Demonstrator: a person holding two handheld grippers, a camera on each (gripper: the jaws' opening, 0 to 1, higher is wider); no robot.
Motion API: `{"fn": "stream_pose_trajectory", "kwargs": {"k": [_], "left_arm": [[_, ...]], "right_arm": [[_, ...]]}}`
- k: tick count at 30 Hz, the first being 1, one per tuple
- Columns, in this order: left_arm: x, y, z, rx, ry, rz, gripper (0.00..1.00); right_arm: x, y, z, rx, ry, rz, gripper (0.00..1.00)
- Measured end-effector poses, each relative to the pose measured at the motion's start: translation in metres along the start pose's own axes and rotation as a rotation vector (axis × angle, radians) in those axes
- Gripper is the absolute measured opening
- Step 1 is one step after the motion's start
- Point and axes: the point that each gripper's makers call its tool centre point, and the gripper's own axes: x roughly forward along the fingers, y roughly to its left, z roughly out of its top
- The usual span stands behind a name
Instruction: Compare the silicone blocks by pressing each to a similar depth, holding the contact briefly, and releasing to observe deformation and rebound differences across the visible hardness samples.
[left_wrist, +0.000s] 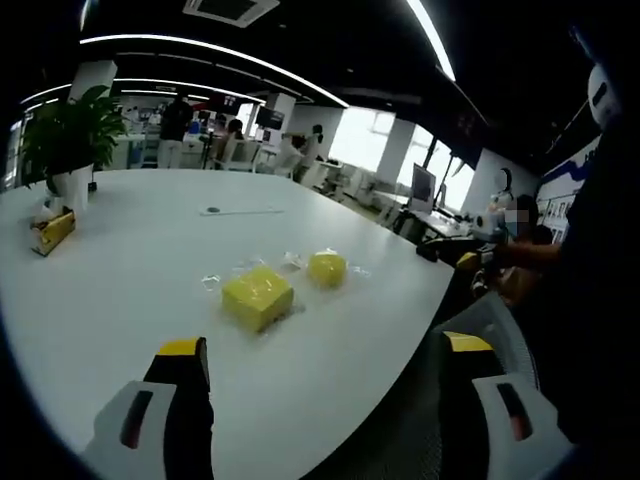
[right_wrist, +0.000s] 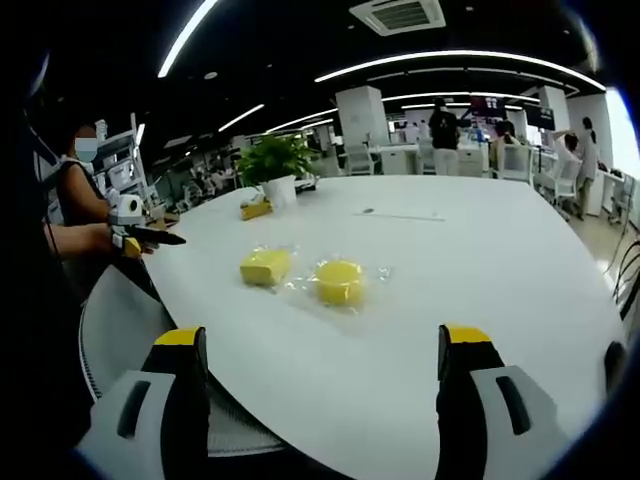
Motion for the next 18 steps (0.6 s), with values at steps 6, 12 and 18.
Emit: {"fn": "stream_pose_trajectory", "kwargs": {"k": [6, 12, 18], "left_arm": [[-0.0023, 0.0003, -0.0015, -0.007, 0.006, 0.006, 0.95], [-0.0033, 0.0006, -0.0008, -0.011, 0.006, 0.007, 0.95], [-0.0031, 0.0000, -0.0009, -0.006, 0.013, 0.004, 0.94]], "right_arm": [[0.0026, 0.0018, -0.0002, -0.019, 0.007, 0.007, 0.89], [0.0037, 0.0028, 0.0003, -0.022, 0.011, 0.009, 0.88], [0.0042, 0.0029, -0.0007, -0.022, 0.014, 0.011, 0.88]]}}
